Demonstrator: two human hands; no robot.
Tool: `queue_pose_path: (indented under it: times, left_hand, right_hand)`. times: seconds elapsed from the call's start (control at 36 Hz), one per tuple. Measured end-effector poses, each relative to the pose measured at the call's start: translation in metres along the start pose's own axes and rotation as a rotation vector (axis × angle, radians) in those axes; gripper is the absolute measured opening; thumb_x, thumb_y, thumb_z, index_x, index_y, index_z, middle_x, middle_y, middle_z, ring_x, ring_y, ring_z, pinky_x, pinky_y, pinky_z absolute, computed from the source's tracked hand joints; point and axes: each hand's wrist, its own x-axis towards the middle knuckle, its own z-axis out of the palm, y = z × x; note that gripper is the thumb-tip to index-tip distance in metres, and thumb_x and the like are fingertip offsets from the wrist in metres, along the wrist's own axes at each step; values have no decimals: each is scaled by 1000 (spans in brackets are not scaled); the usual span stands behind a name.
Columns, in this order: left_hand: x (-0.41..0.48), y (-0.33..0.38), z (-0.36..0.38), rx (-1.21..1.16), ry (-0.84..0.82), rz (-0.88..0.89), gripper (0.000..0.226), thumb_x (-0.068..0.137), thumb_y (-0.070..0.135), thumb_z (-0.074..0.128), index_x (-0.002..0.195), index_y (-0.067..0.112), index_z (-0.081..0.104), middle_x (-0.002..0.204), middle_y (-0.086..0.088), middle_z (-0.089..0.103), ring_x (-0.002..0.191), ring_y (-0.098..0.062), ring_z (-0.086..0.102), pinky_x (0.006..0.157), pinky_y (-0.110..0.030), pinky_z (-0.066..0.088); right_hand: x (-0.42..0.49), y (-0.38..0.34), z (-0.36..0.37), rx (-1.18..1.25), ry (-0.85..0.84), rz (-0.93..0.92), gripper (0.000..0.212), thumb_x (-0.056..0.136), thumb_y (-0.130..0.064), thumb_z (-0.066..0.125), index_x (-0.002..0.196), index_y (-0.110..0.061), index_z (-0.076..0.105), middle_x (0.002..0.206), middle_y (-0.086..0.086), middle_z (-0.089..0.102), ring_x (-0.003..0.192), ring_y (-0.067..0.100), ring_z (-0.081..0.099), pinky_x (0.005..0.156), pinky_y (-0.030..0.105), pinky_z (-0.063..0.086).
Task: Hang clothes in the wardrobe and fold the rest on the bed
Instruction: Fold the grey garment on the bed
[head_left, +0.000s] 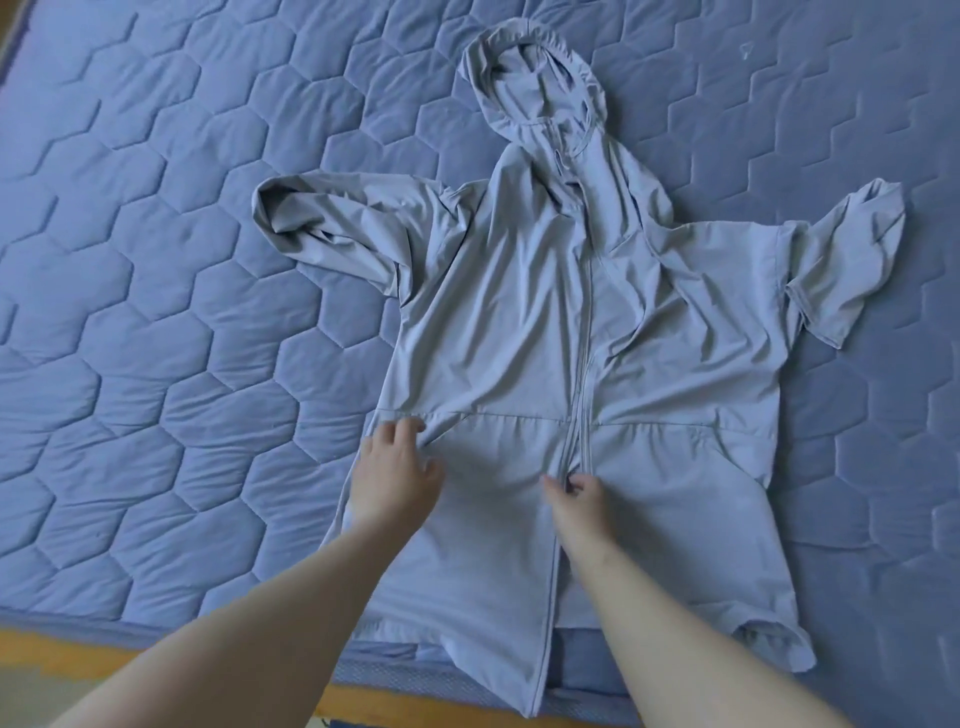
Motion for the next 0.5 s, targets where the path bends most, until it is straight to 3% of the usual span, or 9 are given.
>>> queue_pose_path:
  times: [0.06,0.11,0.19,0.25,0.31,0.42,0.5]
  left_hand:
    - [13,18,4,-29,-34,63,47,85,19,55,131,17,44,130,-7,45,122,-27,39,96,-33,34]
    - [25,34,8,-36,-53,115,49,85,19,56,132,19,43,131,-5,44,123,-25,40,97,-32,35]
    - [42,58,8,-41,-46,169,49,86,17,55,133,18,43,132,-7,44,123,-26,40,98,-33,34]
    - [53,78,6,-39,-27,182,47,88,16,51,133,19,43,134,-5,42,122,-26,39,95,-33,36]
    - [65,103,7,-13,0,254,46,89,17,50,134,20,42,136,-3,41,124,-25,37,94,-32,34]
    - [85,160,19,75,-23,492,51,92,26,48,141,25,34,147,1,31,133,-23,29,103,-31,28]
    - [96,193,39,176,-118,593,54,94,34,45,145,28,27,153,2,19,140,-20,16,109,-36,23]
  right_hand:
    - [16,-14,4,29,-26,-30,11,82,-11,64,78,-10,53,75,10,55,74,21,51,64,28,37]
    - [30,-26,2,58,6,-82,25,81,-9,63,63,-11,45,62,10,47,65,20,44,58,27,30]
    - [36,-50,-14,1,-23,-143,41,84,-25,63,55,-15,36,52,2,37,57,21,41,56,29,28]
    - [41,-63,-35,-80,32,-154,40,89,-39,54,62,-12,44,60,3,48,65,26,49,58,31,32]
    - [55,-72,-66,-57,223,-157,32,94,-37,47,75,-11,52,78,8,56,81,30,54,63,32,31]
    - [108,-83,-130,297,610,-14,27,94,-14,46,108,6,56,114,26,60,105,39,54,80,37,38]
    - [153,-90,-169,535,729,23,36,82,-21,52,110,1,53,111,22,55,97,31,53,79,36,37]
